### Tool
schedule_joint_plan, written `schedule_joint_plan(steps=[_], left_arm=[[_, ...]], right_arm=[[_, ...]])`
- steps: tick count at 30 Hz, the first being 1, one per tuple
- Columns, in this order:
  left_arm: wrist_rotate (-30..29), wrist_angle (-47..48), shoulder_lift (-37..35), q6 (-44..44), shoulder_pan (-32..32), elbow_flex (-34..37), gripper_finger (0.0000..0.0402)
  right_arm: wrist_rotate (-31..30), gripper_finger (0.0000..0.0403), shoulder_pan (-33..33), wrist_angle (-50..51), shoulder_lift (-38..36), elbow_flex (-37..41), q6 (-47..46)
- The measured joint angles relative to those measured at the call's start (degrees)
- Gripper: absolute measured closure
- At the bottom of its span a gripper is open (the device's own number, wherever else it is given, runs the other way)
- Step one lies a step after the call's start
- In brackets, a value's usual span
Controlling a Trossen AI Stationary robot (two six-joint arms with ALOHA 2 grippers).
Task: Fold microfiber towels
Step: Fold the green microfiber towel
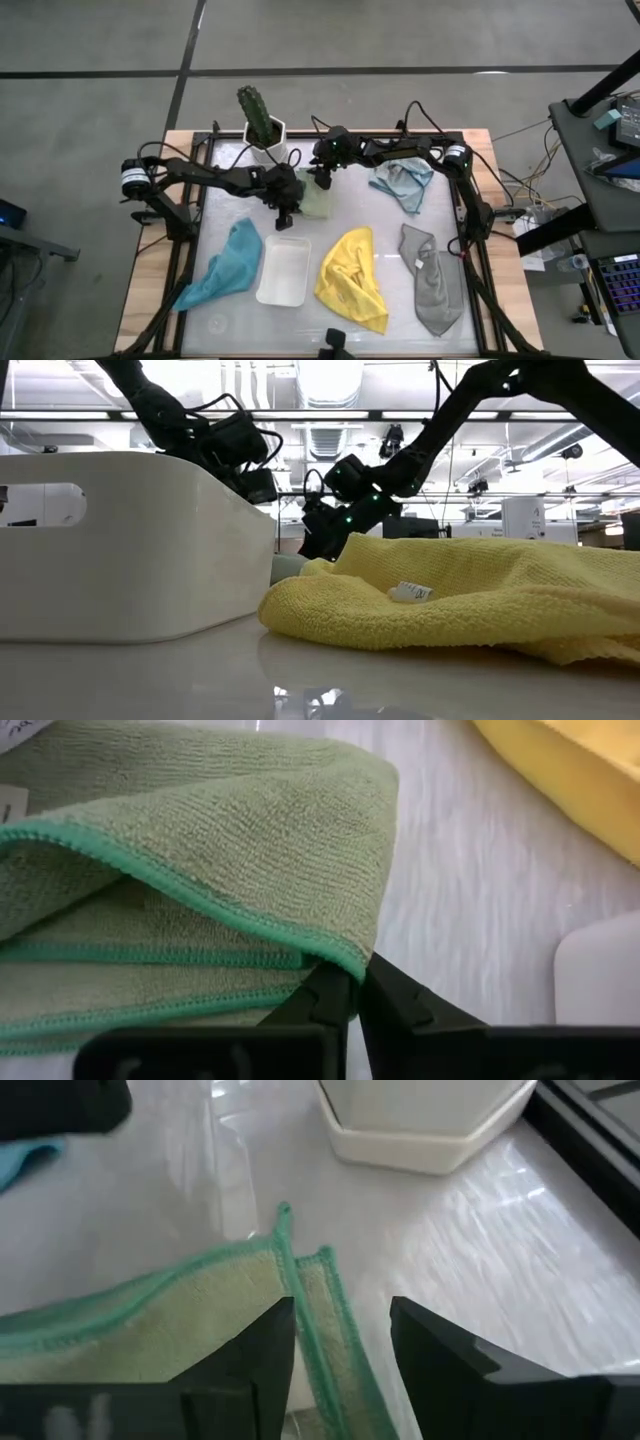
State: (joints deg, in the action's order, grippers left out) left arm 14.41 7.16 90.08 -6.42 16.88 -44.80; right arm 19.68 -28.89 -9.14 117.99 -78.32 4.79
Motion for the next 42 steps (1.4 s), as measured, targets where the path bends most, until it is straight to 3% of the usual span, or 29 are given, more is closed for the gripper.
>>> schedule_joint_plan(steps=[4,9,11,18,29,36,39,42], left_arm=[[-0.49,-0.10,0.00,-0.01,0.00,0.00,0.0398],[-1.24,-0.05,0.07,-0.43,0.00,0.04,0.0398],[-2.27,-0.05,0.09,-0.60,0.00,0.07,0.0398],[-14.01,3.38,-0.05,-4.72,0.02,-0.32,0.0398],[-11.79,6.04,-0.27,-3.39,0.00,-0.36,0.0396],[-11.49,10.80,-0.87,-5.95,0.02,-1.00,0.0326],[-11.51,11.26,-1.08,-7.74,0.02,-1.03,0.0281],[-11.70,12.64,-1.16,-7.91,0.02,-1.30,0.0244]], right_arm=[[1.35,0.0275,-0.26,1.72,-0.01,0.04,0.77],[2.23,0.0380,-0.26,2.64,-0.12,0.07,1.83],[2.93,0.0386,-0.34,3.62,-0.72,0.07,1.84],[-0.74,0.0394,-2.86,8.43,-5.25,-0.17,3.70],[5.88,0.0394,-0.39,4.34,-7.17,0.84,0.29],[3.54,0.0394,3.96,3.53,-6.86,2.93,-0.21],[-2.89,0.0394,4.78,3.44,-5.58,3.14,0.31],[-4.80,0.0394,4.82,3.91,-3.13,3.41,0.75]])
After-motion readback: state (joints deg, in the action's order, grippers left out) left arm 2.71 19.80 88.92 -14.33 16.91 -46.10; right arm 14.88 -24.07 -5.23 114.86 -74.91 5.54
